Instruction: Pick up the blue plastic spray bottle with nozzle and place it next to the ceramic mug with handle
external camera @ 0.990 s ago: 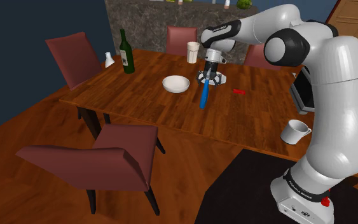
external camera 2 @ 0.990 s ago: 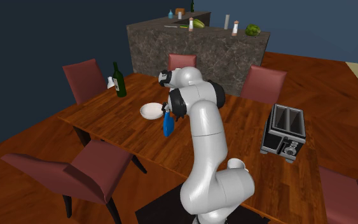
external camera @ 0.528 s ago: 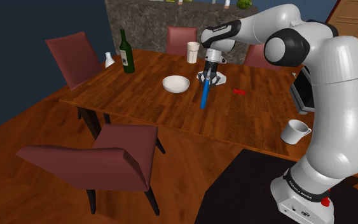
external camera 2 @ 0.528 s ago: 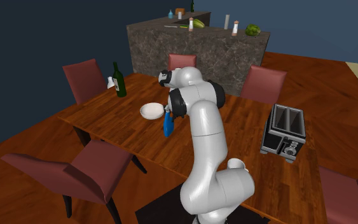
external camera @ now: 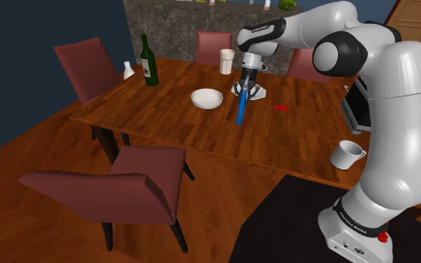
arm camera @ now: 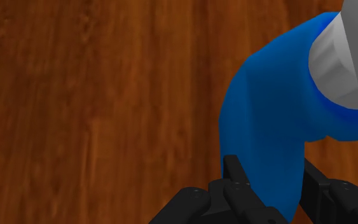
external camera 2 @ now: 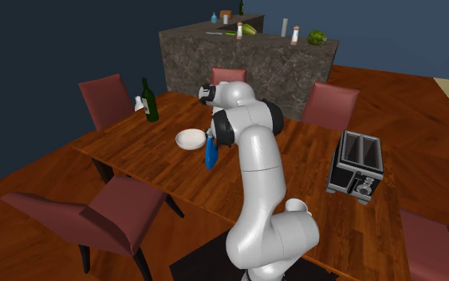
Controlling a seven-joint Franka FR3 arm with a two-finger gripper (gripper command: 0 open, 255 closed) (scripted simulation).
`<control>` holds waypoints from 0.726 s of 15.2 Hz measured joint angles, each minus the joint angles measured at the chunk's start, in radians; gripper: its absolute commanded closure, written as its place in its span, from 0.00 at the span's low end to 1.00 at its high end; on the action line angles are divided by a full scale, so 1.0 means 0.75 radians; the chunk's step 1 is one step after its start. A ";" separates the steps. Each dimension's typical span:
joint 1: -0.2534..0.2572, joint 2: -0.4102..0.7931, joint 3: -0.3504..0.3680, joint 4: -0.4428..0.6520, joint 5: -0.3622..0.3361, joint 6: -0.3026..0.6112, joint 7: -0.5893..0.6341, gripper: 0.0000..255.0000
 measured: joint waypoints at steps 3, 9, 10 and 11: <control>-0.001 -0.023 -0.002 0.014 -0.003 -0.036 0.010 1.00; -0.006 -0.047 -0.002 0.084 -0.008 -0.125 0.036 1.00; -0.006 -0.054 -0.003 0.089 -0.008 -0.137 0.040 1.00; -0.007 -0.058 -0.003 0.100 -0.009 -0.151 0.043 1.00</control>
